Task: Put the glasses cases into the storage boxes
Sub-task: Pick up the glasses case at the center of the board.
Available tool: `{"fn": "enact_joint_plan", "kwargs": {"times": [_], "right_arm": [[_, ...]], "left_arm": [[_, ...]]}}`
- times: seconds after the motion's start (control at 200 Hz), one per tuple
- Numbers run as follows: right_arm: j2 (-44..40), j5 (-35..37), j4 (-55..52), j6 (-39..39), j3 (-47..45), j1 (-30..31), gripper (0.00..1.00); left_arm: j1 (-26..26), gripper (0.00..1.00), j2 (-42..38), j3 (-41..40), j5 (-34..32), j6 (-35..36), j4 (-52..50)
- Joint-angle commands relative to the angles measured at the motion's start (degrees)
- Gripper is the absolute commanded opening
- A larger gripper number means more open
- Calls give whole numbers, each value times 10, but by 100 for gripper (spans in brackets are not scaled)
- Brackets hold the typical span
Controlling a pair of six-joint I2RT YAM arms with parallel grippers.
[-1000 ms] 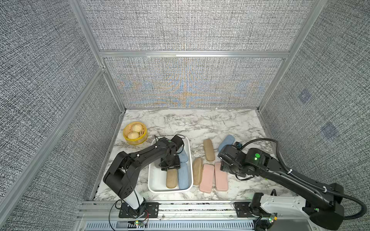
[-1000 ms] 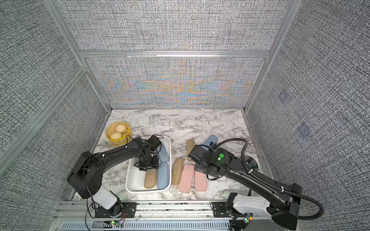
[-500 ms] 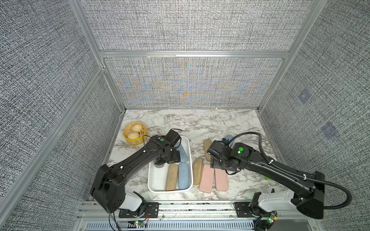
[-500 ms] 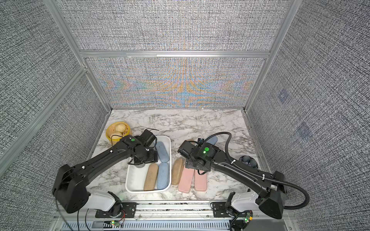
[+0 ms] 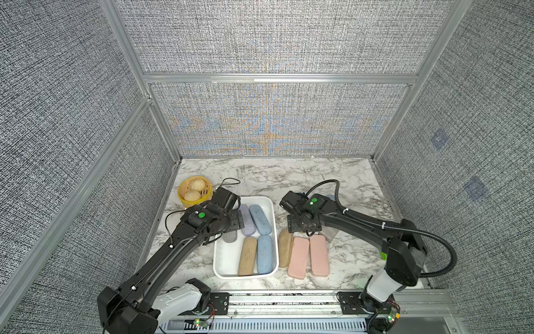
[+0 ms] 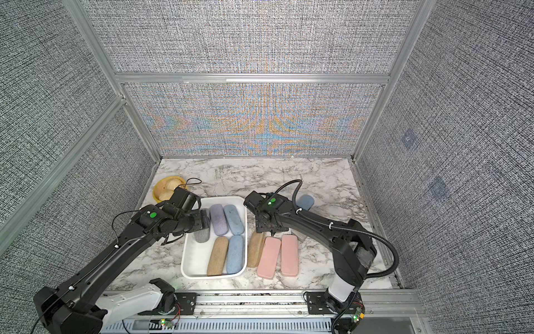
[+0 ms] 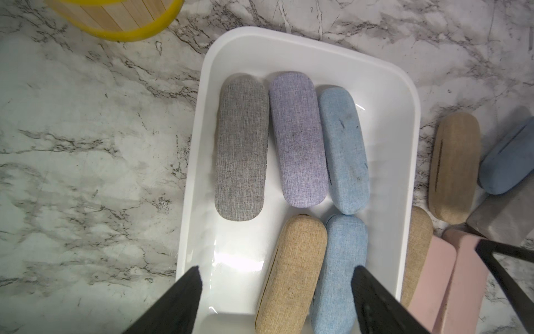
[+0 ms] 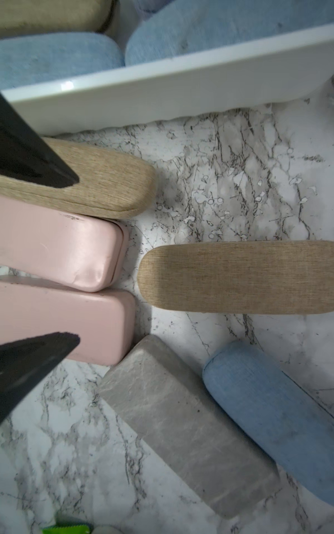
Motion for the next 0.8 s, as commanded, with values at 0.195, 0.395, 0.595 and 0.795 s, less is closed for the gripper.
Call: {"fn": "enact_joint_plan", "kwargs": {"times": [0.195, 0.395, 0.595, 0.795], "right_arm": [[100, 12, 28, -40, 42, -39, 78], [144, 32, 35, -42, 52, -41, 76], [140, 31, 57, -37, 28, -47, 76], [117, 33, 64, -41, 9, -47, 79]], "left_arm": [[45, 97, -27, -54, -22, -27, -35], [64, 99, -21, -68, -18, -24, -14], [96, 100, 20, -81, -9, -3, 25], [144, 99, 94, -108, 50, 16, 88]]}}
